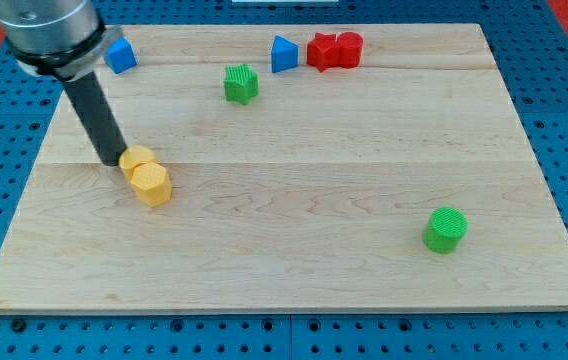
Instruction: Move yellow hexagon towards the center
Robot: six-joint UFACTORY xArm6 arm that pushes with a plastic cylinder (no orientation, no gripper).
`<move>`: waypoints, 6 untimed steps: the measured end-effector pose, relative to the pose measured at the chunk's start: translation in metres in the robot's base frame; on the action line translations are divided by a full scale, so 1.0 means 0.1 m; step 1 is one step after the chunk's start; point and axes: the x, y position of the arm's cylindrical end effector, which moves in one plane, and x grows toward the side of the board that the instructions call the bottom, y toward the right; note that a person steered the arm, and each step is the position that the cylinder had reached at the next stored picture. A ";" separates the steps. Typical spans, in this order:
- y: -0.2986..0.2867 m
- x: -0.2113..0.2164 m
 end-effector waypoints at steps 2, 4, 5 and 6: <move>0.02 0.16; 0.10 0.67; 0.64 0.74; 0.86 0.85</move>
